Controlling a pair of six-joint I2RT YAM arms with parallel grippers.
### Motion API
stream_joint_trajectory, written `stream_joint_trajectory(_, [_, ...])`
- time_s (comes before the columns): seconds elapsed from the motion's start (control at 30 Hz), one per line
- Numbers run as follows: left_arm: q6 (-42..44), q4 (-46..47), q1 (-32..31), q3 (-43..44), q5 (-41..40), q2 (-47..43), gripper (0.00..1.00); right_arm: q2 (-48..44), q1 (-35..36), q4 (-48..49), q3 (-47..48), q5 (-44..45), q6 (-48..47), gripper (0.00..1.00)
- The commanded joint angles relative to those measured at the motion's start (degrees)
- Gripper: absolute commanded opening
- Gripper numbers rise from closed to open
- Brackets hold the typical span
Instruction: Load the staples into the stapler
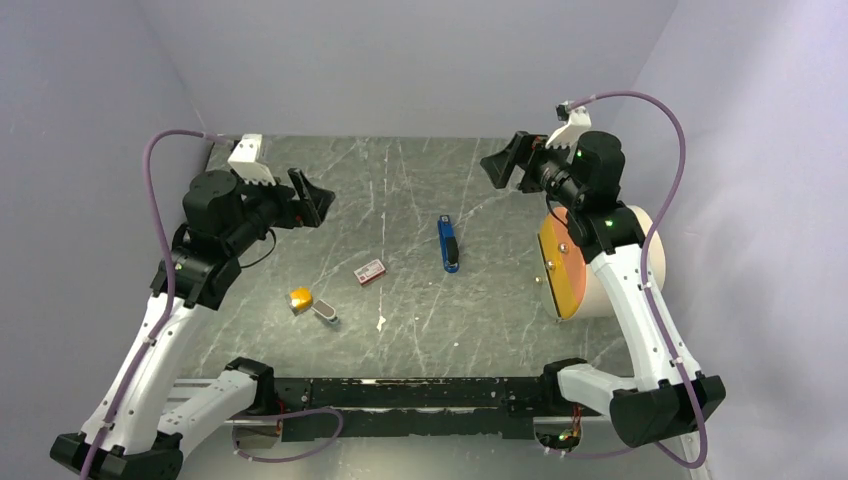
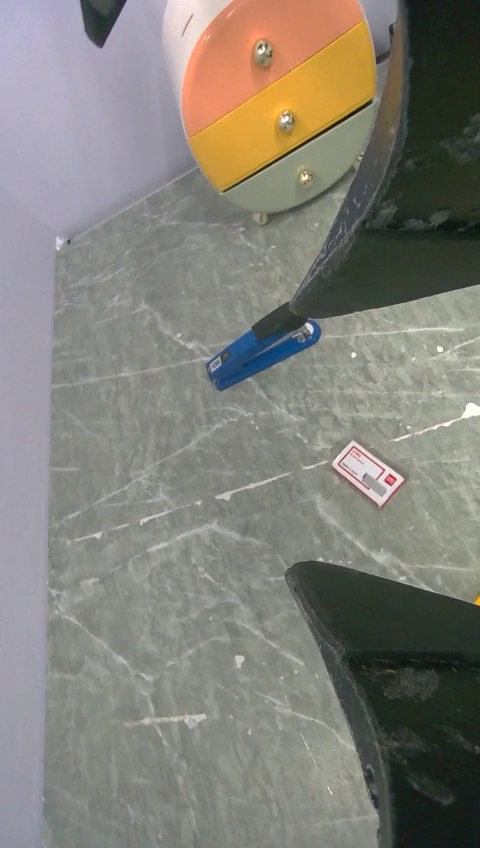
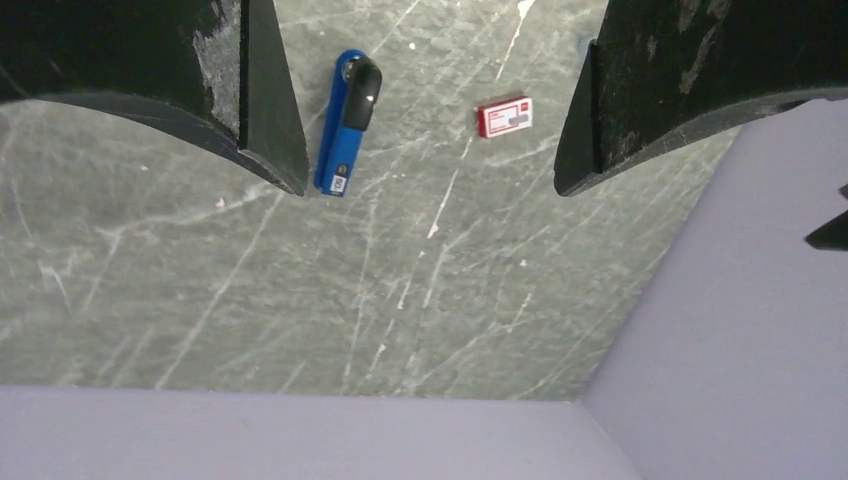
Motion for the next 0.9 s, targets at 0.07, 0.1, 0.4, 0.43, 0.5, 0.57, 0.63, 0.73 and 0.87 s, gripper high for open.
stream_joint_trajectory(0.07, [0.6, 6.0, 0.9, -2.9, 11.5, -4.4, 0.97, 0.1, -0.7, 5.9, -0.3, -7.7, 0.8, 0.99])
stream_joint_trajectory(0.1, [0.9, 8.2, 0.9, -3.9, 16.3, -5.6, 0.97, -0.2, -0.7, 6.7, -1.1, -9.0, 0.6, 1.00])
stream_joint_trajectory(0.4, [-4.7, 10.7, 1.0, -13.3, 26.3, -16.8, 0.97, -2.1, 8.7, 10.6, -7.6, -13.4, -2.0, 0.97])
stream_joint_trajectory(0.43, [-5.4, 9.2, 1.1, -13.7, 25.2, -17.0, 0.97, -1.8, 11.3, 10.0, -7.7, -11.0, -2.1, 0.96])
stream_joint_trajectory(0.5, [-7.4, 5.6, 1.0, -14.3, 22.1, -16.7, 0.97, -0.8, 16.3, 9.3, -8.4, -6.7, -1.2, 0.94])
stream_joint_trajectory(0.57, [-10.4, 1.2, 1.0, -15.3, 17.7, -16.0, 0.97, 0.8, 20.0, 9.6, -9.7, -4.2, 0.2, 0.90])
stream_joint_trajectory(0.63, [-13.3, -1.2, 1.0, -17.5, 15.6, -15.2, 0.97, 2.6, 23.4, 9.7, -11.0, -1.4, 1.4, 0.88])
stream_joint_trajectory(0.73, [-17.6, -3.6, 1.1, -21.6, 10.9, -14.7, 0.96, 6.1, 28.5, 9.7, -12.2, 5.2, 3.5, 0.85])
stream_joint_trajectory(0.87, [-21.4, -5.5, 1.0, -25.4, 5.6, -11.9, 0.92, 13.3, 33.1, 7.6, -10.1, 13.0, 6.3, 0.81])
